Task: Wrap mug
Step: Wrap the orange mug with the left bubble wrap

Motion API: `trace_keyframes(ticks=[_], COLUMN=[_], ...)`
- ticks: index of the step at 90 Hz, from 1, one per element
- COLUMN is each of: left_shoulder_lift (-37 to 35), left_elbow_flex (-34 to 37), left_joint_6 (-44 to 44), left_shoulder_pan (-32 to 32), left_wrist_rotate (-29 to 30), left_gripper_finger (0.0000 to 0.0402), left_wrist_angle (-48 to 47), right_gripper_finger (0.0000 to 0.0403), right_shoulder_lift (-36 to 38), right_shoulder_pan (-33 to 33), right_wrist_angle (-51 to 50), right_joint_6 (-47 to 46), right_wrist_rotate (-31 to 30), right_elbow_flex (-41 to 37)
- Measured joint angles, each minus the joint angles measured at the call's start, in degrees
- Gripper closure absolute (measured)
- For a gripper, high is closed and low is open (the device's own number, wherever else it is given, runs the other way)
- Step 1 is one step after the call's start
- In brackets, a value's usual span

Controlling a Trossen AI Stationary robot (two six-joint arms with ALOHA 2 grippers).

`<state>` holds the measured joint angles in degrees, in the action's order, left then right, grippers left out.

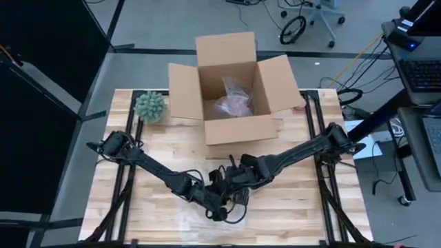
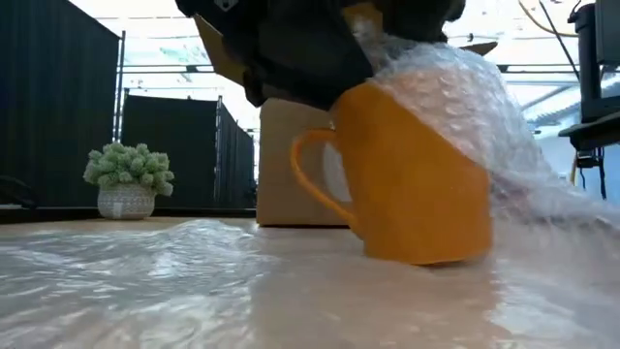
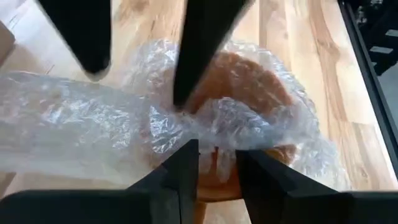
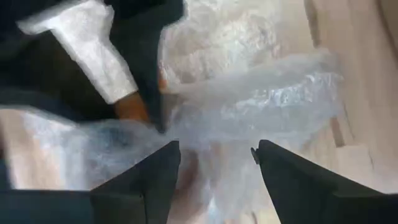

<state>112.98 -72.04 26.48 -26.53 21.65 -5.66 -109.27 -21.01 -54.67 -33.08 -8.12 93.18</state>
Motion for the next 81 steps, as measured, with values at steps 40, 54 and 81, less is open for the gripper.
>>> trace_keyframes(ticks=[40,54,81], left_shoulder_lift=[0.6,0.6,0.5], left_elbow_flex=[0.2,0.2,0.1], left_joint_6=[-0.4,-0.4,-1.6], left_shoulder_pan=[-0.4,-0.4,-0.3], left_wrist_rotate=[-0.3,0.1,-2.2], left_gripper_finger=[0.0306,0.0306,0.0306], left_wrist_angle=[-0.5,0.0,0.7], right_gripper_finger=[0.0198,0.0198,0.0198], right_shoulder_lift=[0.0,2.4,2.0], right_shoulder_pan=[-3.4,-5.7,-15.0], right_wrist_angle=[-1.8,-3.6,4.0], right_joint_6=[-0.6,-0.7,-7.5], right_wrist_rotate=[-3.9,-4.2,-10.2], right_elbow_flex=[0.1,0.1,-9.8])
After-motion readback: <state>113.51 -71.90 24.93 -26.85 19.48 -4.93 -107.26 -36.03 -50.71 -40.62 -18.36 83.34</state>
